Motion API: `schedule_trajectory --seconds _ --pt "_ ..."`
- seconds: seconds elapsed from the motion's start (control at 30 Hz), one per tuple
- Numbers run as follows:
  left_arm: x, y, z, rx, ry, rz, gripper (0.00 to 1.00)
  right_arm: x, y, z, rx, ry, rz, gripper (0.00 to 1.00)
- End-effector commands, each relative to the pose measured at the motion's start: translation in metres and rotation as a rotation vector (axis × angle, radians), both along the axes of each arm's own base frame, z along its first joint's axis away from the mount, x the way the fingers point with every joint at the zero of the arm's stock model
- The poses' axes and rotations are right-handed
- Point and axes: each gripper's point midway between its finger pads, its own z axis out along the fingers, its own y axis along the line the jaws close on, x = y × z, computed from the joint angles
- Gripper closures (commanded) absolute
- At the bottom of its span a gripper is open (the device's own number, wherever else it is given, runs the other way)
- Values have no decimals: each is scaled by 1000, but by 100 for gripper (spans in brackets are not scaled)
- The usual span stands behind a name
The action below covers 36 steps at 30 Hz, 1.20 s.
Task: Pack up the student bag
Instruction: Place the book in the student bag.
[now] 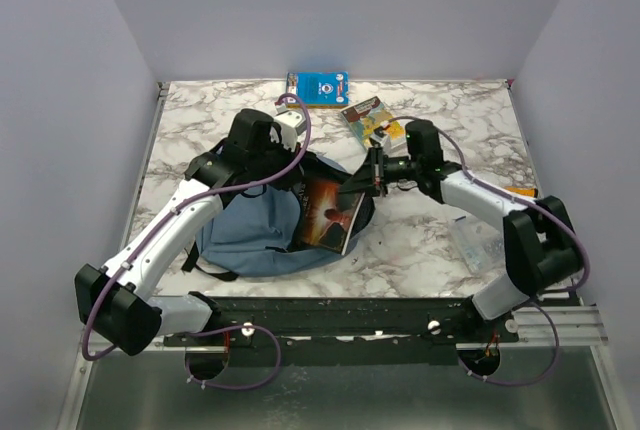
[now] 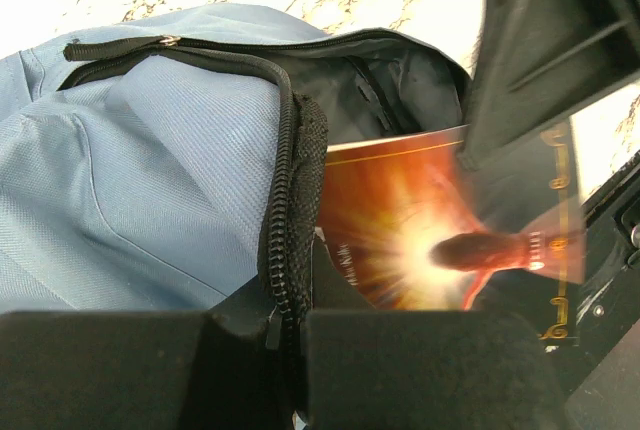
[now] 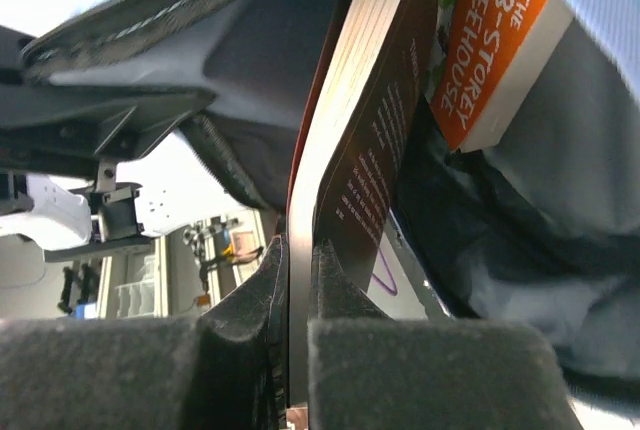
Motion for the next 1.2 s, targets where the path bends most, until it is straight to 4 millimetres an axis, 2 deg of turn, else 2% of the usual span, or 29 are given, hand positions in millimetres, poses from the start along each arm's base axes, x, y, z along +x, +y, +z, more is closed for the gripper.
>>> schedule_trajectory --seconds 0.0,0.2,0.23,0.37,0.53,0.67,0.77,1.0,1.17 --pt "2 -2 24 -50 -80 -10 100 13 31 11 95 -36 111 99" --pt "0 -6 22 -61 -64 -23 100 46 62 -51 -8 4 158 99" --pt "1 -6 21 -60 -62 -21 100 51 66 -55 -15 -5 152 97" --pt "1 -6 21 -61 -56 -18 100 68 78 -77 -88 -28 106 80" --pt "-1 -8 22 -72 -47 -25 100 83 82 -109 -313 -88 41 57" --pt "-1 -8 23 -72 -45 -24 100 87 74 -116 -421 -138 -21 41" --pt "-1 -9 22 -73 -41 -26 100 87 61 -112 -487 -169 -69 34" --pt "-2 -10 23 -78 -36 -30 100 83 24 -94 -668 -280 -158 21" --pt "-3 -10 23 -82 -31 -32 100 76 4 -76 -722 -331 -195 18"
